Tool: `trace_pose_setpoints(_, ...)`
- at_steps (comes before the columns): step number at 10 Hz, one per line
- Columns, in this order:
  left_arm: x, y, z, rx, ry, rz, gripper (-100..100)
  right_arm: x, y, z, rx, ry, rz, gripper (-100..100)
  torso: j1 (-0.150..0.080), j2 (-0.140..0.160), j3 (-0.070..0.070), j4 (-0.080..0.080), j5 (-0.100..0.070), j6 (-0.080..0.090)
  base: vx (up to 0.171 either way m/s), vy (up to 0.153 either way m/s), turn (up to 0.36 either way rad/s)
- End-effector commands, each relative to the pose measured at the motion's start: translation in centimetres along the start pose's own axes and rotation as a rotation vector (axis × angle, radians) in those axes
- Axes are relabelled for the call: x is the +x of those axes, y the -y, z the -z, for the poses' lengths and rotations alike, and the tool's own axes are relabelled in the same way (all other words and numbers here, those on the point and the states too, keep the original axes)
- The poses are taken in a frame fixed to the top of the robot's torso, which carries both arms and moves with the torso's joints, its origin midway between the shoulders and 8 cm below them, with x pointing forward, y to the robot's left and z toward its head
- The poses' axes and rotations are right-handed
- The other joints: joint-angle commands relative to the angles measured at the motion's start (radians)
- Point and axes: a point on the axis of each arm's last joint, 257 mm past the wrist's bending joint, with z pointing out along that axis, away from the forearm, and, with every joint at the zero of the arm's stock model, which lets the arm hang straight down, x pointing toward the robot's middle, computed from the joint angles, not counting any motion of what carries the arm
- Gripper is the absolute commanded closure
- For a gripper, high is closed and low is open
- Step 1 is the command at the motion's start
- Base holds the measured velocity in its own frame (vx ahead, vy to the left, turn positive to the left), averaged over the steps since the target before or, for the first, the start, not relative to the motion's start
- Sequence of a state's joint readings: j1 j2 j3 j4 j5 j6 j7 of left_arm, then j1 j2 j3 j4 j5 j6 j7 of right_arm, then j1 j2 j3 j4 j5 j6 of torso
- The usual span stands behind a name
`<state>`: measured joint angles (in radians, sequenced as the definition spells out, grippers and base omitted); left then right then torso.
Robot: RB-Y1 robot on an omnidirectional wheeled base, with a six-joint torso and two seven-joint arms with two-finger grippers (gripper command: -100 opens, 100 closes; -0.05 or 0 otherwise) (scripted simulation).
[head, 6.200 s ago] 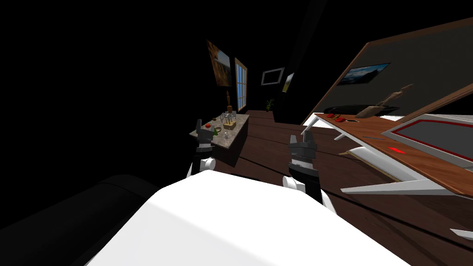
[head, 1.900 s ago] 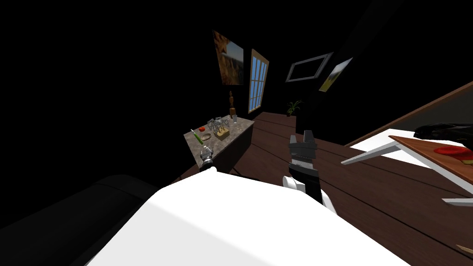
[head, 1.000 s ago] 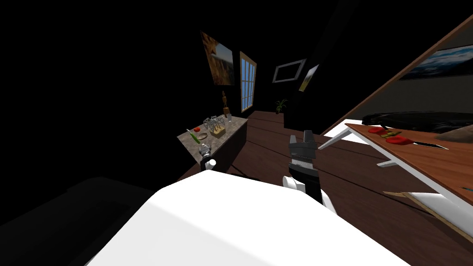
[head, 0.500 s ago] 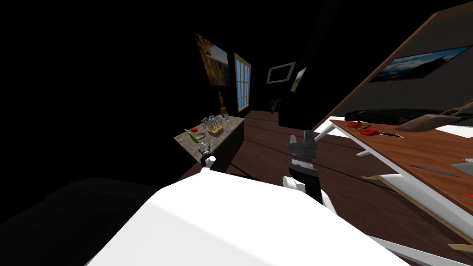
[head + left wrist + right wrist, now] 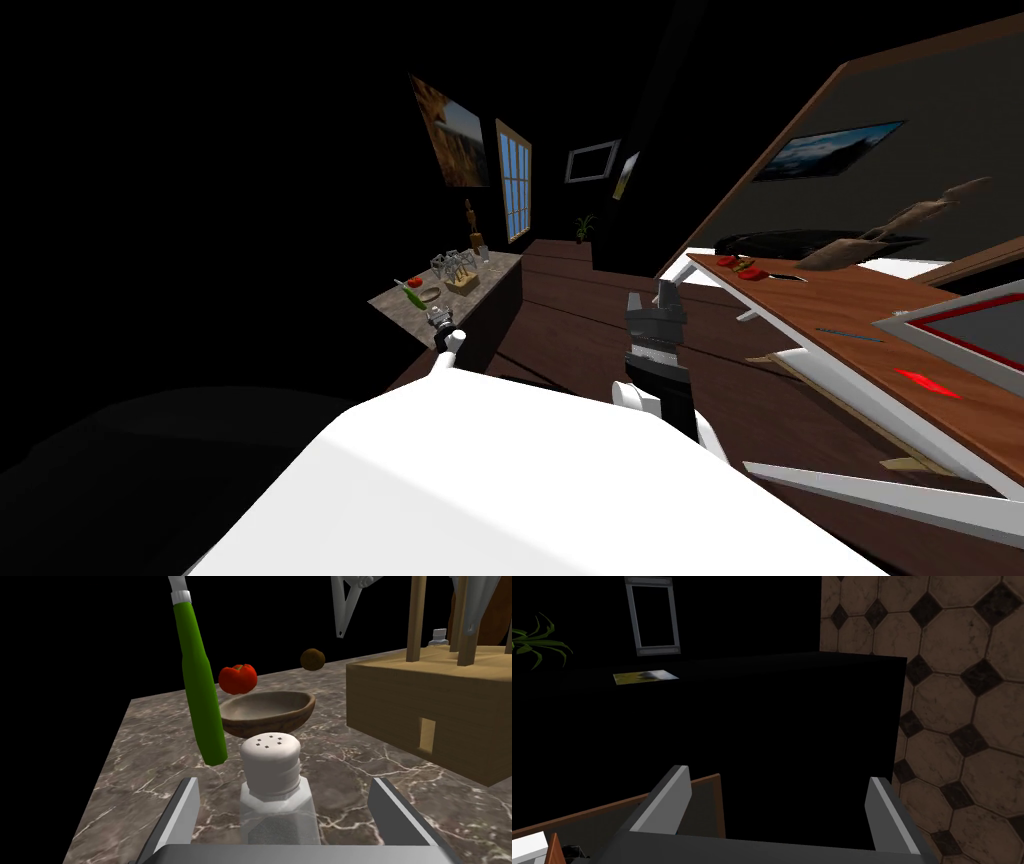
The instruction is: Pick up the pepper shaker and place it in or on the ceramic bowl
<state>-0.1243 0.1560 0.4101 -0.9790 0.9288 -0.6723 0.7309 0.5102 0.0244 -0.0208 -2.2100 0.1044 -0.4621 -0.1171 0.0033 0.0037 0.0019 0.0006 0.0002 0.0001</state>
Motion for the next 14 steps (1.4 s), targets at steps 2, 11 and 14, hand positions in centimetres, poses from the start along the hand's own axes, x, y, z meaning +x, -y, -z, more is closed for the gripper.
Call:
trace_pose_setpoints(2,0.2,0.0,-1.7,0.040,0.012,0.008,-100,0.0,0.0,0.0,0.000,0.000,0.000,0,0.000,0.003,0.001,0.000,0.000,0.000,-0.127,-0.011,-0.150)
trace_pose_setpoints(11,0.5,0.6,-3.0,0.075,0.018,0.014,0,0.0,0.0,0.0,0.000,0.000,0.000,0,0.001,-0.005,-0.003,-0.001,0.000,-0.001,-0.034,0.000,-0.034)
trace_pose_setpoints(14,-1.0,-1.0,-0.1,-0.004,0.030,-0.003,100,0.0,0.0,0.0,0.000,0.000,0.000,0,0.003,-0.012,-0.007,-0.003,0.001,-0.002,0.139,0.009,0.201)
